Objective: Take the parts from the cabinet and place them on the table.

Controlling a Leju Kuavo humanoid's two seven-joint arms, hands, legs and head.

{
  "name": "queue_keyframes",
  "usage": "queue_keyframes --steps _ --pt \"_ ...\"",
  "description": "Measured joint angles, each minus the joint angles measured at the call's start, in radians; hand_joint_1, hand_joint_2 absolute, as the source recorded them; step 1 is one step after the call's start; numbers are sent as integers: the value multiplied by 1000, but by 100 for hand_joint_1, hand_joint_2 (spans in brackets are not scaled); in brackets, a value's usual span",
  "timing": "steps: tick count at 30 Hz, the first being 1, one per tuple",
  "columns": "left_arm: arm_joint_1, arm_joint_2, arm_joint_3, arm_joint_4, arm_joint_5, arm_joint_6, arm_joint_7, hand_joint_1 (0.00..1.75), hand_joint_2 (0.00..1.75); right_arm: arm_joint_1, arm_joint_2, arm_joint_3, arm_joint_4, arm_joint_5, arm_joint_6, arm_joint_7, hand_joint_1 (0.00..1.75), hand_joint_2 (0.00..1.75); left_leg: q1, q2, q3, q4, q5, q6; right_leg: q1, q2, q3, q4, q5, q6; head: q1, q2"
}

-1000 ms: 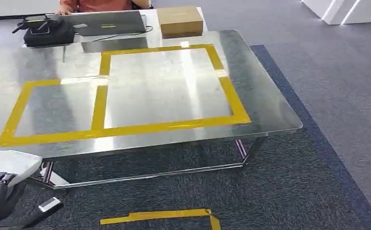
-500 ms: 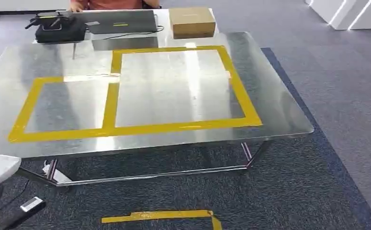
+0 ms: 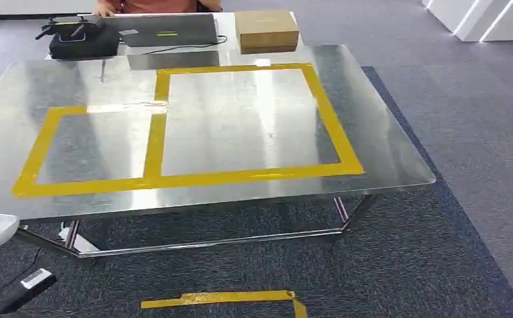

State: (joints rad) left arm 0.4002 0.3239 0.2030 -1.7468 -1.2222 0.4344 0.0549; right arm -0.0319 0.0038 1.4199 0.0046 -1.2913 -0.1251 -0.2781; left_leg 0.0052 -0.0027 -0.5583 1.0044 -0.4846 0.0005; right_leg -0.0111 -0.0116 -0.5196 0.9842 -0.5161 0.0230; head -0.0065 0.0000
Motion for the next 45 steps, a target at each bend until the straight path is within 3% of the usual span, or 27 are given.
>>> queue_keyframes --steps 6,10,16,24,29,31,34,37,40,45 --pt "-17 -2 184 38 53 -74 -77 175 175 4 -6 0 0 0 -2 0 0 0 3 0 1 0 1 -1 3 0 -1 3 -1 0 0 0" --pt "-19 -12 295 60 54 -87 -107 175 175 8 -16 -2 0 0 -5 1 0 0 4 0 1 0 1 -1 4 0 -2 4 -2 -1 0 0" --pt "-24 -27 354 74 42 -96 -129 175 175 10 -19 -3 1 0 -5 1 0 0 4 0 1 0 1 -1 4 0 -2 4 -2 -1 0 0" --pt "-66 -67 453 98 8 -135 -214 175 175 11 -25 -6 1 0 -6 0 0 0 4 0 1 0 1 -1 4 0 -2 3 -2 -1 0 0" --pt "-98 -82 469 113 1 -128 -233 175 175 11 -27 -9 1 0 -8 1 0 0 4 0 2 0 1 -1 4 -1 -9 3 -2 -1 0 0" --pt "-118 -76 444 118 -7 -109 -206 175 175 9 -29 -9 1 0 -8 0 0 0 4 0 2 0 1 -1 4 -1 -11 3 -2 -1 0 0" --pt "-153 -41 354 139 -16 -75 -121 175 175 2 -32 -9 1 0 -7 0 0 0 4 0 2 0 1 -1 4 -2 -10 3 -2 -1 0 0" --pt "-195 -9 270 162 -24 -56 -87 175 175 0 -36 -9 1 0 -7 -2 0 0 4 0 3 0 1 -1 4 -2 -11 3 -2 -1 0 0" --pt "-288 16 136 211 -67 -37 -54 175 175 -7 -41 -7 1 0 -5 -8 0 0 4 -3 3 0 2 -1 3 -6 -10 3 -2 0 0 0" --pt "-471 11 -158 301 -146 -35 -19 175 175 -22 -50 5 1 0 1 -11 0 0 2 -4 1 0 5 0 2 -6 1 3 2 3 0 0"
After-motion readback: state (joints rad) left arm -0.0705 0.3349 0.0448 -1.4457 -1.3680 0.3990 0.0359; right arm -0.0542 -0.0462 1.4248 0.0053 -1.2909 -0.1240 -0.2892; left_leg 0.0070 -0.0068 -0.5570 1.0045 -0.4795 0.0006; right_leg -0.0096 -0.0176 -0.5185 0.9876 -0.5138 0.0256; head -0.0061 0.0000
